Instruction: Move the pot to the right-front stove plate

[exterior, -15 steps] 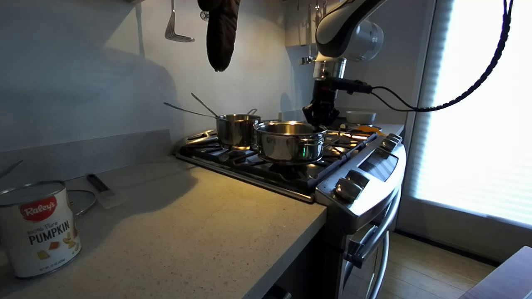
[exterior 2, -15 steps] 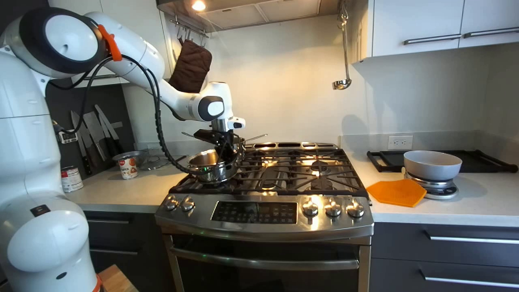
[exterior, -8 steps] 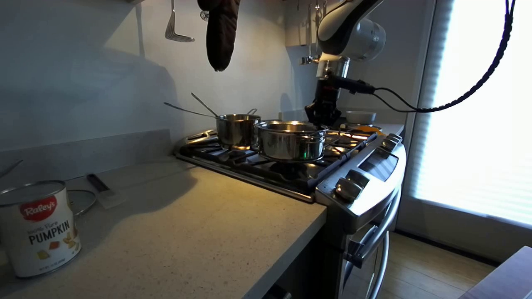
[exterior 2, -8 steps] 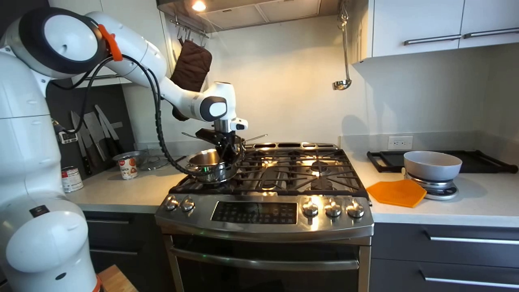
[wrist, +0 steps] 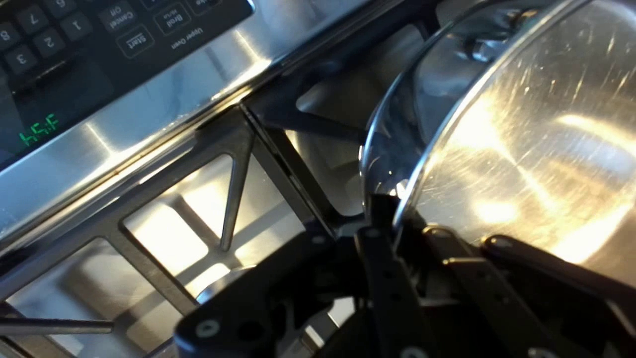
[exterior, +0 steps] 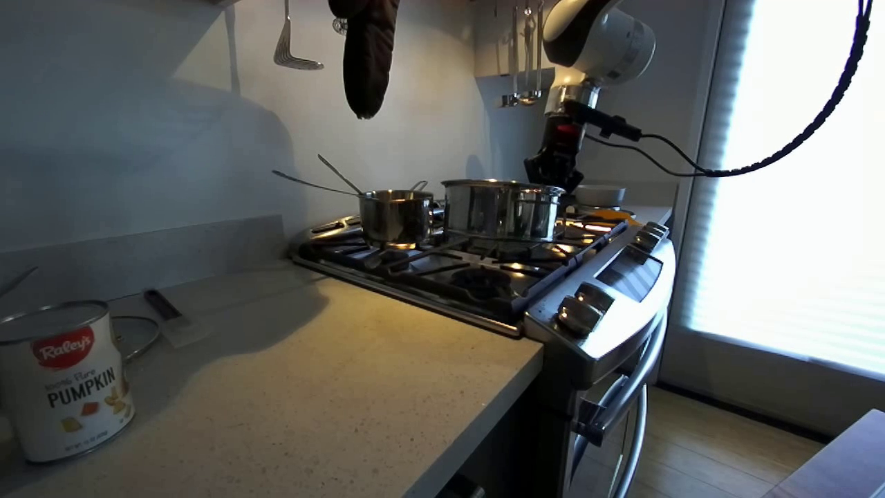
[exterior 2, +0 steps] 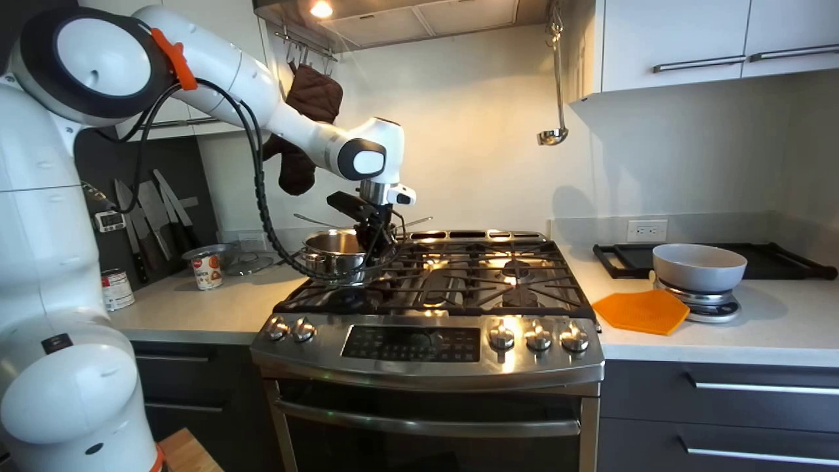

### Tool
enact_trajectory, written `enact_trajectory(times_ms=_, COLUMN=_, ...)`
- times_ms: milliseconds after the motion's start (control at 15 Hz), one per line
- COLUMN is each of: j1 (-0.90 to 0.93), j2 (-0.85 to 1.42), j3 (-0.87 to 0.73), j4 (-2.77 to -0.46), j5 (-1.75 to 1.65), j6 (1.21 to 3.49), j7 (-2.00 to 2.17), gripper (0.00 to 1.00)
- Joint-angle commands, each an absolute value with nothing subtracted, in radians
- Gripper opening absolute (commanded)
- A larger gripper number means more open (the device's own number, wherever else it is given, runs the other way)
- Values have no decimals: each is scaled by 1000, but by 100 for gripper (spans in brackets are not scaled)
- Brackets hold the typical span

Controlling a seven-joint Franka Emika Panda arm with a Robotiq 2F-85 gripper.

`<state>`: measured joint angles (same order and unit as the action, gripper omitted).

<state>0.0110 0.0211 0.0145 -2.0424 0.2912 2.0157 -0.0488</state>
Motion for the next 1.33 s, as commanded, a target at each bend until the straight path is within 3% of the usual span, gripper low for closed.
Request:
enact_trajectory(times_ms=0, j1=-14, j2=4, j3=-9, j4=-1946, j5=350, j6=1928, j7=-45, gripper=2)
enact_trajectory(times_ms=533, j1=-74, j2=119, j3=-74, j4=-1631, j5=345, j6=1866, j7=135, gripper=2)
enact_trajectory(times_ms=1267, j1=-48, j2=455, j3=-126, j4=-1226, j5=211, j6=1903, j7=761, gripper=2)
